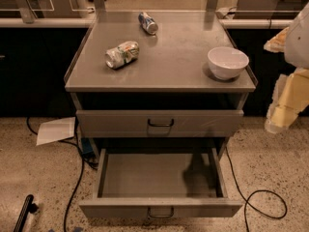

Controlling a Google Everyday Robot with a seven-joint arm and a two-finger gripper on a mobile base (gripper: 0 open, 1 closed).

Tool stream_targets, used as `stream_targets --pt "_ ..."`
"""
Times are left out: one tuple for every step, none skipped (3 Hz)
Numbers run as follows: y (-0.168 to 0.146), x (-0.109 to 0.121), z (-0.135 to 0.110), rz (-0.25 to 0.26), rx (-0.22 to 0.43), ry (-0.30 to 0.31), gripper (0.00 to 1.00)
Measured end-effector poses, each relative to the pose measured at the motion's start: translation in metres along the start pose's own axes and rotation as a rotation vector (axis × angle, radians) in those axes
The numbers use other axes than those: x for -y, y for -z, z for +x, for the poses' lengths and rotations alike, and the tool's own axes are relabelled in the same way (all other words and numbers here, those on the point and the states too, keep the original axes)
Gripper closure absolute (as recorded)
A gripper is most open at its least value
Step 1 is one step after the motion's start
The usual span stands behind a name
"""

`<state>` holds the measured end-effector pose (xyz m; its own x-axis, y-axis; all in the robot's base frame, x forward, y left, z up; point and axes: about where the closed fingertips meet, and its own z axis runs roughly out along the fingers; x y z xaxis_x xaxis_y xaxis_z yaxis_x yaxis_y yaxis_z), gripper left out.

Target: Place 7up can into middle drawer

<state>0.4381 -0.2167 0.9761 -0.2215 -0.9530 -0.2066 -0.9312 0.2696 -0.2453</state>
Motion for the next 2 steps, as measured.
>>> stream_targets --pt "0.002 0.003 -0.003 0.01 0.005 0.007 0.0" --pt "0.001 0.027 -0.019 0.024 0.023 0.071 0.0"
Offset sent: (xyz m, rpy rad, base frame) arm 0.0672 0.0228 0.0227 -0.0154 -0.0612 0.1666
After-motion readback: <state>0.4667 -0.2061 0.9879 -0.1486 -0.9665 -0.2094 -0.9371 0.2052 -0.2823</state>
